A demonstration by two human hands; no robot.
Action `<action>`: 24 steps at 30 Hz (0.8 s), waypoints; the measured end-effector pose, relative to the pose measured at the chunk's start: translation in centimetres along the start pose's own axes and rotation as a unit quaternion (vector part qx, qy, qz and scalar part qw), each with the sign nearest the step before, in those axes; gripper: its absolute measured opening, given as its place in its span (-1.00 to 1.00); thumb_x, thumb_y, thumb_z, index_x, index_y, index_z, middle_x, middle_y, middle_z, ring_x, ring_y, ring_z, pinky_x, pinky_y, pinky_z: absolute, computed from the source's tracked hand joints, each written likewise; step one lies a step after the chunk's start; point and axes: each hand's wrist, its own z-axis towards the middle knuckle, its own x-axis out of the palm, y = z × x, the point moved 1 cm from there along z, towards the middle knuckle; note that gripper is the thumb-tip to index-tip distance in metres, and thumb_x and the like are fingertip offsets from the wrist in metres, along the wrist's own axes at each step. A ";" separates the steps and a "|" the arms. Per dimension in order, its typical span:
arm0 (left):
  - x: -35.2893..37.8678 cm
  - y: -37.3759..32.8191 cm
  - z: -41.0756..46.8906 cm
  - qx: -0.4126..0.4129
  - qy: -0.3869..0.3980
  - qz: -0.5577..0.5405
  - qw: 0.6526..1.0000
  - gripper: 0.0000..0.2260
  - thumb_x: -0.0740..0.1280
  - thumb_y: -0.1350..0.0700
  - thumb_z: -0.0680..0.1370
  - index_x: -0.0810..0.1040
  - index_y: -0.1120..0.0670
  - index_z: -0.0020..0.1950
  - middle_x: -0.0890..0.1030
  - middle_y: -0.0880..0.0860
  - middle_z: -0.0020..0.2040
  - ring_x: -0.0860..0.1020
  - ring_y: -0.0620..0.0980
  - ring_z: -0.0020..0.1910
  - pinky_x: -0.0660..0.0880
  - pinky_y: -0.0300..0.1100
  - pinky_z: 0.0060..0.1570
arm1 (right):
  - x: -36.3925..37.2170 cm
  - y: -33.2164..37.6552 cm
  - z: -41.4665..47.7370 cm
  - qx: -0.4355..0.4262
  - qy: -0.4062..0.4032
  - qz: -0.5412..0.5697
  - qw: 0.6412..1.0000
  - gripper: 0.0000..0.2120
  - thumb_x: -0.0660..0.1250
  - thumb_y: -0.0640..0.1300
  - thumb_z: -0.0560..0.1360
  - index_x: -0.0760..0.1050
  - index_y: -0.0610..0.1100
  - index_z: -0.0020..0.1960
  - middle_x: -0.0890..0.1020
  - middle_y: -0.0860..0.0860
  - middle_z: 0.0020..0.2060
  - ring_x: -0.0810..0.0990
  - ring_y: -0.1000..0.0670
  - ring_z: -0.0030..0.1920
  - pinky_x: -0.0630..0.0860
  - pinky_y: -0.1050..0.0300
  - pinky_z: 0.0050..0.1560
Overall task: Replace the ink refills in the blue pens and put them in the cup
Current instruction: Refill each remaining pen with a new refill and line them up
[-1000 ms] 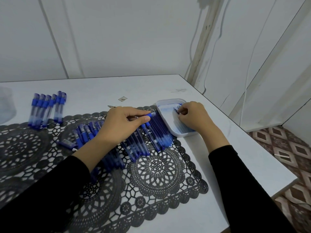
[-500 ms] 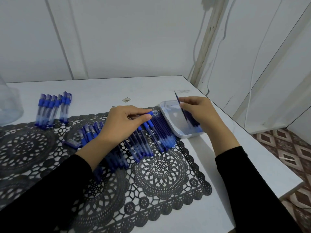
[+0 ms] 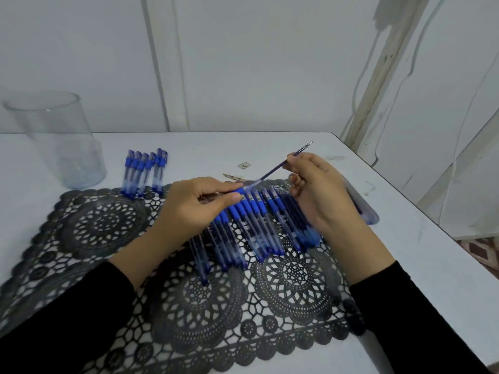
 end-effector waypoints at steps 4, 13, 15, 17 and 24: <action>-2.3 0.4 -1.7 0.013 -0.029 0.003 1.000 -0.78 0.46 0.07 0.48 0.70 0.04 0.11 0.70 -0.13 -0.20 0.56 -0.21 -0.37 0.40 -0.46 -0.35 | 2.0 -0.2 -0.9 -0.018 0.017 0.020 0.999 -0.87 0.30 -0.26 0.56 0.53 -0.12 -0.14 0.56 0.06 -0.30 0.37 0.10 -0.32 0.26 0.22 -0.34; -4.6 1.2 -3.3 0.011 -0.068 -0.019 0.997 -0.77 0.45 0.07 0.49 0.69 0.05 0.14 0.71 0.04 -0.20 0.60 0.18 -0.34 0.55 0.02 -0.28 | 3.7 -0.7 -2.2 -0.039 0.025 0.016 0.999 -0.92 0.31 -0.26 0.55 0.54 -0.14 -0.10 0.54 -0.04 -0.17 0.37 0.11 -0.30 0.28 0.23 -0.30; -4.6 1.2 -3.4 0.007 -0.066 -0.018 0.998 -0.76 0.45 0.07 0.48 0.69 0.08 0.13 0.71 0.00 -0.20 0.59 0.12 -0.36 0.56 -0.01 -0.29 | 3.7 -0.7 -2.5 -0.043 0.031 0.010 0.999 -0.91 0.32 -0.27 0.55 0.56 -0.13 -0.10 0.55 -0.05 -0.14 0.36 0.10 -0.29 0.29 0.24 -0.30; -4.7 1.2 -3.4 0.002 -0.061 -0.020 0.998 -0.74 0.44 0.06 0.48 0.70 0.10 0.13 0.71 -0.03 -0.20 0.59 0.09 -0.35 0.57 -0.05 -0.30 | 3.8 -0.6 -2.8 -0.048 0.036 0.003 0.998 -0.90 0.32 -0.28 0.54 0.57 -0.13 -0.10 0.59 -0.03 -0.12 0.36 0.11 -0.29 0.30 0.25 -0.30; -4.8 1.5 -3.4 0.010 -0.067 -0.021 0.998 -0.72 0.44 0.03 0.48 0.69 0.12 0.13 0.71 -0.05 -0.16 0.62 0.08 -0.31 0.60 -0.05 -0.26 | 4.0 -0.5 -3.1 -0.064 0.037 -0.005 0.997 -0.88 0.31 -0.30 0.55 0.56 -0.13 -0.10 0.60 0.01 -0.17 0.34 0.11 -0.33 0.30 0.25 -0.31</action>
